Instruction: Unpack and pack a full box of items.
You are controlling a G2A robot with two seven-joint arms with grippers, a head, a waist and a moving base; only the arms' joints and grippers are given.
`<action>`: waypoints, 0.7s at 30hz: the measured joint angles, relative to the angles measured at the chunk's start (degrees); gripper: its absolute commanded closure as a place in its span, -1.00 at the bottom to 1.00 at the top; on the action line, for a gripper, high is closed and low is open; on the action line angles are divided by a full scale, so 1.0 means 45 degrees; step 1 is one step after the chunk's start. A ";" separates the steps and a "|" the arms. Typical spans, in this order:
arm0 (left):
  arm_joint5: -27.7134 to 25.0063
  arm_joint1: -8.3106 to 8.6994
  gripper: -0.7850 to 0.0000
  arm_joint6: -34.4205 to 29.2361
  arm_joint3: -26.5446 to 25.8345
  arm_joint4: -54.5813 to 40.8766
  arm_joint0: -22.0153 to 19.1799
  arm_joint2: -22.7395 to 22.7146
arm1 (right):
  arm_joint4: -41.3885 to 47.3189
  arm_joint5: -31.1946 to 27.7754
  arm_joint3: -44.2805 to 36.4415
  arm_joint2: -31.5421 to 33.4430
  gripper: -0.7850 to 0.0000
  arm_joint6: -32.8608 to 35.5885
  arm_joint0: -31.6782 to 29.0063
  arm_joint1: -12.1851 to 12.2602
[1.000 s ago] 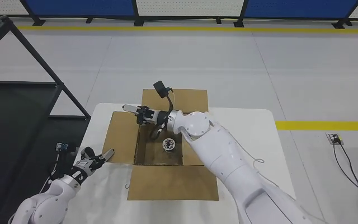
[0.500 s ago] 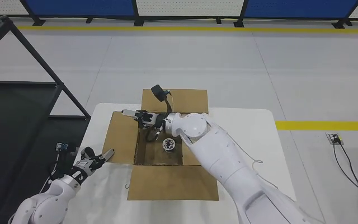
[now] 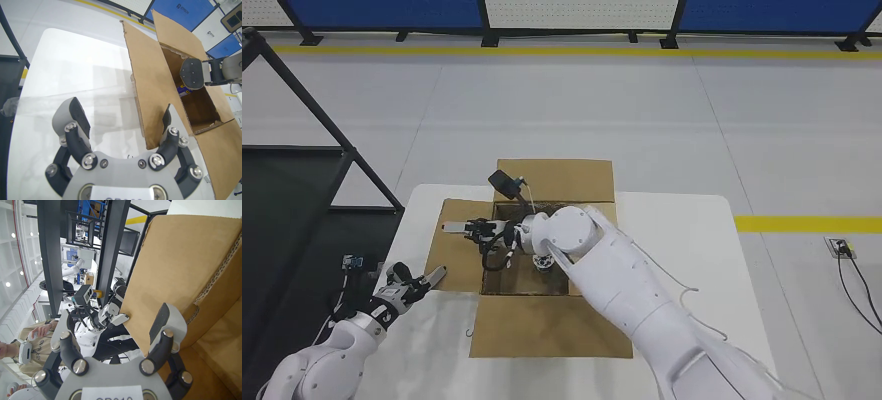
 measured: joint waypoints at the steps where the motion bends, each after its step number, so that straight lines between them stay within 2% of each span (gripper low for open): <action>1: 0.0000 0.0000 -1.00 0.0000 0.0000 0.0000 0.0000 0.0000 | 0.0037 0.0021 0.0122 -0.0026 -1.00 0.0037 0.0043 -0.0062; 8: 0.0000 0.0000 -1.00 0.0000 0.0000 0.0000 0.0000 0.0000 | 0.0136 0.0507 0.1060 -0.0218 -1.00 0.0607 0.0408 -0.0488; 14: 0.0000 0.0000 -1.00 0.0000 0.0000 0.0000 0.0000 0.0000 | 0.0325 -0.0204 0.1491 -0.0131 -1.00 0.0420 0.0529 -0.0729; 21: 0.0000 0.0000 -1.00 0.0000 0.0000 0.0000 0.0000 0.0000 | 0.0008 0.0325 0.1886 -0.0279 -1.00 0.0237 0.0635 -0.1009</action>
